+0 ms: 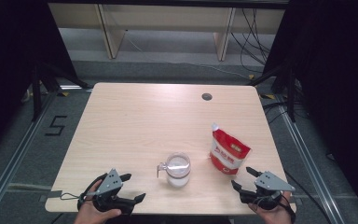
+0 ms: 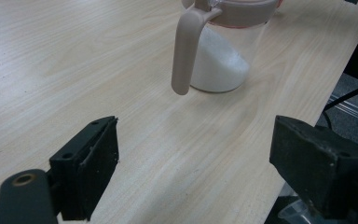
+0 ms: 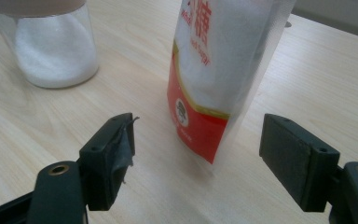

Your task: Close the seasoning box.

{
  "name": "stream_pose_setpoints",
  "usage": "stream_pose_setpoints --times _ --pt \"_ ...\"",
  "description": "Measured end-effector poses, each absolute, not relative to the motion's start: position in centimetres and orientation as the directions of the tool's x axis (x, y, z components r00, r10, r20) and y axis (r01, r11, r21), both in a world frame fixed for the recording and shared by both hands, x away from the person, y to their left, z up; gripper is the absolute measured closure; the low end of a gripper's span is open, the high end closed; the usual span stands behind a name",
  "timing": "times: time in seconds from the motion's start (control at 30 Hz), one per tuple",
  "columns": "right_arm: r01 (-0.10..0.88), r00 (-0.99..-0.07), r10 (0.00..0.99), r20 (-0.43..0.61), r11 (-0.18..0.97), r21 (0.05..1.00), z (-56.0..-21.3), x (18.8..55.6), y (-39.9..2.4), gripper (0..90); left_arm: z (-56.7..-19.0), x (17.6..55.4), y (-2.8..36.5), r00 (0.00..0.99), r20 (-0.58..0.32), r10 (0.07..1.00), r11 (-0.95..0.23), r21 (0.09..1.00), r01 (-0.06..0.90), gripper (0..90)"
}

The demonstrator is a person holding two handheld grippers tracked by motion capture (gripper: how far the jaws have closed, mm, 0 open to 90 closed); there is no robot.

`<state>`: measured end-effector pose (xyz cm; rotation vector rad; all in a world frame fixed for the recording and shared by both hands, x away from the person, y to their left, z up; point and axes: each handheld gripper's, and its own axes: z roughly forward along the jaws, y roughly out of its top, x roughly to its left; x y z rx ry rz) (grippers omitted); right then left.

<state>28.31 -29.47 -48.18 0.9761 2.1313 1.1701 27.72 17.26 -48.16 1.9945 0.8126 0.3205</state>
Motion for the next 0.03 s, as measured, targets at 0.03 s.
stream_pose_setpoints --times 0.03 --pt "0.345 -0.608 0.789 -0.094 0.369 0.863 -48.19 28.31 -29.48 27.1 -48.16 27.72 17.26 0.748 -0.094 0.657 -0.352 0.839 0.416 15.2"
